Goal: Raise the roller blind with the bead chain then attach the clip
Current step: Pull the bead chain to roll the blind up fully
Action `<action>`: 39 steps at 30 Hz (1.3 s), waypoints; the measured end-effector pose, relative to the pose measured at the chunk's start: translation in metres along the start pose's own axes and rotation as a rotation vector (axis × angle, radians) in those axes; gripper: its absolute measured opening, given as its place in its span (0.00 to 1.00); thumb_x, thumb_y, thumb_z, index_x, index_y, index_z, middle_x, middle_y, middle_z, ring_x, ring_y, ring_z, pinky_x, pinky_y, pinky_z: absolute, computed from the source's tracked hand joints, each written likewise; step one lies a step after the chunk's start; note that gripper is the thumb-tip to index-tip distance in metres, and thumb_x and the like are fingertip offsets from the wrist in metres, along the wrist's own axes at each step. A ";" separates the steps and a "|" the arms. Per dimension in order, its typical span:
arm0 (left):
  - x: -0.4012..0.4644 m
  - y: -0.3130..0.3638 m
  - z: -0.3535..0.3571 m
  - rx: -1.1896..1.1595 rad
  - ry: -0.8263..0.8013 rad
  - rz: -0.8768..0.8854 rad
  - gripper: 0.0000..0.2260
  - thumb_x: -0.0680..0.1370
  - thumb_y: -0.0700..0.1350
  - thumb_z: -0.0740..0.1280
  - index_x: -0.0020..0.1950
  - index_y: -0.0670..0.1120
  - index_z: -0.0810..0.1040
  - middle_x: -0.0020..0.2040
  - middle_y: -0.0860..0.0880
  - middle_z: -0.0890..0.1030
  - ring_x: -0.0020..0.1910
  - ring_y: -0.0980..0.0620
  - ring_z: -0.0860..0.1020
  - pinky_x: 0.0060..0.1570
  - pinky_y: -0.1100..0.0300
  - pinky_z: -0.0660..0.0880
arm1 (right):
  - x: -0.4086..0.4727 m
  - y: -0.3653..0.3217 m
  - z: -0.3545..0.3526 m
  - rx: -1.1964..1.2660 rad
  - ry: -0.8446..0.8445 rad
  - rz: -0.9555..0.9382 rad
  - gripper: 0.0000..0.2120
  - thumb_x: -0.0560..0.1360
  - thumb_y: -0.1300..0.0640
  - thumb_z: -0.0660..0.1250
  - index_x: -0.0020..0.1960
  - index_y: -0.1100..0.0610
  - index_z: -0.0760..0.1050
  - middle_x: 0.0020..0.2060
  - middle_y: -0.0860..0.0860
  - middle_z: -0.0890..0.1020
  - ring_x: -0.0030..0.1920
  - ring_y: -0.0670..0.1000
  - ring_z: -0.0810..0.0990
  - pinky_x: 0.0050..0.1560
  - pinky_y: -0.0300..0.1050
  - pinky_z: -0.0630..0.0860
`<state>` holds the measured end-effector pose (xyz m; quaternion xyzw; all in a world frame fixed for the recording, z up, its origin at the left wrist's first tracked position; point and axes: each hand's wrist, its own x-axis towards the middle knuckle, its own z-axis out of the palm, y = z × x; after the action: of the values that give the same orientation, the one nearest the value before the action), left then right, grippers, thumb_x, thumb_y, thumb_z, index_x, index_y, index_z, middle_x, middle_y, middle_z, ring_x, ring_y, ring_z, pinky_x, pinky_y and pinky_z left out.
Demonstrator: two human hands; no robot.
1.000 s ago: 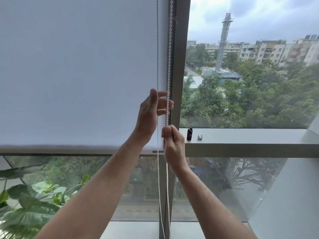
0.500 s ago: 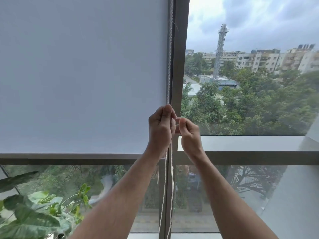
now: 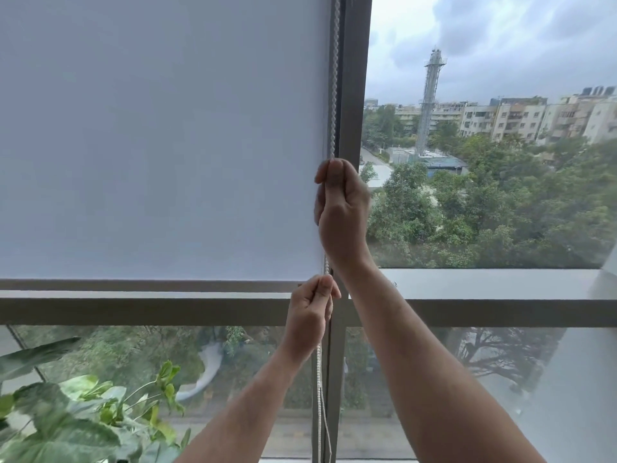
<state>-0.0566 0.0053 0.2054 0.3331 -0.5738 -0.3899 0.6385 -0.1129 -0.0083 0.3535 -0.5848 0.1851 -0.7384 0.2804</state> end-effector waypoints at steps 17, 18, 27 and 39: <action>0.094 0.163 0.037 -0.132 0.014 0.209 0.18 0.85 0.50 0.54 0.42 0.45 0.76 0.25 0.53 0.66 0.21 0.56 0.63 0.22 0.64 0.60 | -0.064 0.045 -0.026 -0.129 -0.053 0.106 0.18 0.82 0.55 0.55 0.35 0.45 0.68 0.25 0.41 0.68 0.25 0.42 0.62 0.26 0.38 0.61; 0.093 0.164 0.043 -0.129 0.058 0.217 0.18 0.85 0.50 0.54 0.38 0.46 0.74 0.24 0.53 0.64 0.20 0.56 0.61 0.21 0.64 0.58 | -0.063 0.043 -0.029 -0.107 -0.084 0.137 0.18 0.82 0.58 0.55 0.34 0.46 0.67 0.24 0.41 0.67 0.24 0.43 0.62 0.25 0.38 0.60; 0.068 0.140 0.040 0.059 0.156 0.287 0.19 0.83 0.52 0.56 0.33 0.51 0.71 0.22 0.54 0.68 0.21 0.57 0.65 0.24 0.59 0.63 | 0.000 0.016 -0.076 0.418 -0.367 0.518 0.15 0.81 0.64 0.56 0.63 0.60 0.77 0.49 0.56 0.84 0.48 0.54 0.82 0.50 0.48 0.79; 0.023 0.061 0.021 0.078 0.145 0.143 0.19 0.83 0.51 0.55 0.33 0.52 0.70 0.23 0.52 0.63 0.21 0.55 0.60 0.23 0.61 0.56 | 0.073 -0.065 0.026 0.150 -0.155 0.297 0.21 0.84 0.51 0.53 0.42 0.56 0.81 0.23 0.47 0.67 0.22 0.45 0.63 0.22 0.36 0.58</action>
<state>-0.0699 0.0143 0.2719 0.3433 -0.5634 -0.2955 0.6910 -0.1124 -0.0028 0.4541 -0.5838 0.1914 -0.6533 0.4425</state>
